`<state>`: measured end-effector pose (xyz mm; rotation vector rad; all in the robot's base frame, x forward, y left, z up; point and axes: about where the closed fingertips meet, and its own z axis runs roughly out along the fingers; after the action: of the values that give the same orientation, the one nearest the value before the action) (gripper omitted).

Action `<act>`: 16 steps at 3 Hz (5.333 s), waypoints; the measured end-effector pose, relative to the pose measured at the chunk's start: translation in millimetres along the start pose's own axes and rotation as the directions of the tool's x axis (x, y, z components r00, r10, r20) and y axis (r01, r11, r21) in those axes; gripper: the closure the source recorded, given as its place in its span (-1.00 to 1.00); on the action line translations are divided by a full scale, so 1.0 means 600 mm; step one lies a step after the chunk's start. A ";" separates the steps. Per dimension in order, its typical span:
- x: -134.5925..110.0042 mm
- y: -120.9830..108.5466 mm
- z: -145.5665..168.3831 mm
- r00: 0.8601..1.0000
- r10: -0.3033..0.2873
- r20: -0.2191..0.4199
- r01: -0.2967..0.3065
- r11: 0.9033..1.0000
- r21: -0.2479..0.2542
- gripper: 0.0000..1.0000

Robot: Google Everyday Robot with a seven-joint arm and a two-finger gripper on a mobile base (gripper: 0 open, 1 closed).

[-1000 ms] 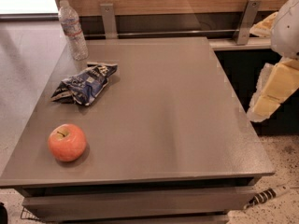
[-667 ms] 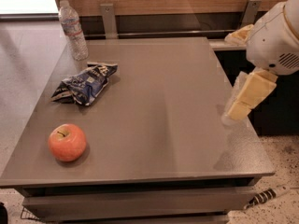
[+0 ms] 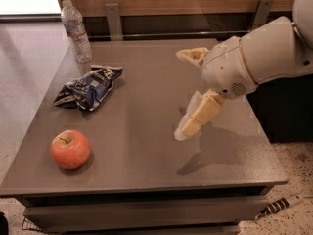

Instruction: Pick apple

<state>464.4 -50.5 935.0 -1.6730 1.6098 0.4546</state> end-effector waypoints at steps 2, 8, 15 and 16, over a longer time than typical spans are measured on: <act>-0.093 0.042 0.123 0.950 0.088 0.299 -0.040 0.986 -0.164 -1.00; -0.101 0.152 0.330 0.901 0.161 0.403 -0.055 0.964 -0.262 -1.00; -0.168 0.176 0.368 0.836 0.191 0.514 -0.013 0.944 -0.330 1.00; -0.193 0.155 0.341 0.833 0.178 0.524 0.004 0.945 -0.327 1.00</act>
Offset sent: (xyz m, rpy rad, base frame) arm -0.0180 0.1176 -0.0289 0.3963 0.2044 0.1868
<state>408.6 184.4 858.9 -1.4967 1.2216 1.1816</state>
